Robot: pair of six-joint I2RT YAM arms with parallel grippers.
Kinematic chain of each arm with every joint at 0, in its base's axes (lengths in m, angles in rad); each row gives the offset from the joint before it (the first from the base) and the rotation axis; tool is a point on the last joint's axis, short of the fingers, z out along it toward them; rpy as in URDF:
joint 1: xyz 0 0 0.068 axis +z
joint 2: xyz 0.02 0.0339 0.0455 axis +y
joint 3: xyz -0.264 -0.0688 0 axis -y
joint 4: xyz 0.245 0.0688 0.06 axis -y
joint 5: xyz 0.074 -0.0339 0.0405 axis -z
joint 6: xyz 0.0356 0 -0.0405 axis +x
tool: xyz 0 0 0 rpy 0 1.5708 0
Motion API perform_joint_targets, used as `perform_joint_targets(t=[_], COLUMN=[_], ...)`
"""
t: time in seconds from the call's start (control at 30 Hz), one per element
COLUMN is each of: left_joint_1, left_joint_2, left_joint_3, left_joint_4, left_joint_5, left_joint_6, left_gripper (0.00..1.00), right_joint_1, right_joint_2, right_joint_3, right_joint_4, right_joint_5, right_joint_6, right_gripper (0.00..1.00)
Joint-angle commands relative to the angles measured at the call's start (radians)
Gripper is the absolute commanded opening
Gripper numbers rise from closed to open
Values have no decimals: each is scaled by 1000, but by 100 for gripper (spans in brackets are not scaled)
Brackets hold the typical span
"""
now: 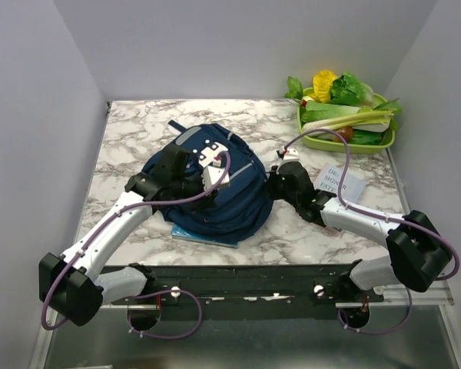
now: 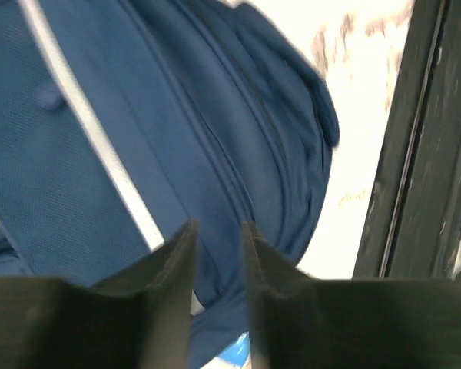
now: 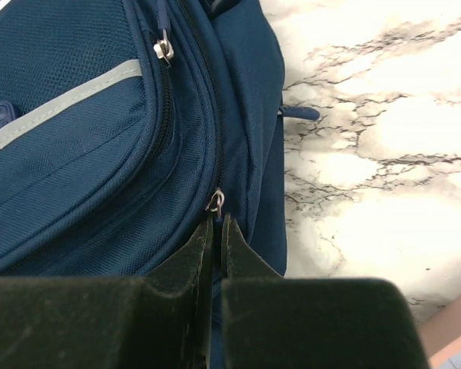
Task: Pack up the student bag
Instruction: Zip the student bag at the center of the board.
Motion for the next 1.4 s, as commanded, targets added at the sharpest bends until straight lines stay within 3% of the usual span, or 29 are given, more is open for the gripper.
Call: perform_joint_targets(t=[0.0, 0.07, 0.17, 0.27, 0.37, 0.6, 0.87, 0.93, 0.97, 1.07, 1.2, 1.37], left_joint_1=[-7, -38, -124, -175, -211, -268, -310, -314, -316, -336, -359, -402], left_joint_2=[-14, -14, 21, 76, 120, 239, 292, 302, 302, 309, 286, 217], left_joint_3=[30, 11, 2, -1, -10, 25, 10, 11, 14, 22, 46, 131], left_joint_4=[300, 372, 435, 510, 587, 627, 676, 669, 659, 606, 537, 295], left_joint_5=[-19, -60, -148, -227, -286, -508, -620, -608, -588, -544, -405, -185], left_joint_6=[-417, -480, -518, -546, -546, -420, -305, -294, -297, -255, -210, -59], left_gripper=[51, 60, 61, 53, 52, 50, 43, 35, 22, 0, 0, 0], right_joint_1=[-3, -3, -1, -3, -3, -3, -3, -3, -3, -3, -3, -5], right_joint_2=[-24, -29, -38, -50, -66, -66, -81, -93, -98, -115, -136, -149], right_joint_3=[-35, -42, -50, -59, -70, -68, -81, -85, -88, -101, -108, -99], right_joint_4=[107, 113, 127, 141, 158, 168, 167, 162, 162, 158, 135, 95], right_joint_5=[-112, -115, -115, -129, -140, -176, -198, -213, -216, -224, -206, -169], right_joint_6=[37, 43, 47, 48, 50, 51, 62, 65, 66, 73, 60, 16], right_gripper=[1, 1, 1, 1, 1, 1, 1, 1, 1, 1, 1, 1])
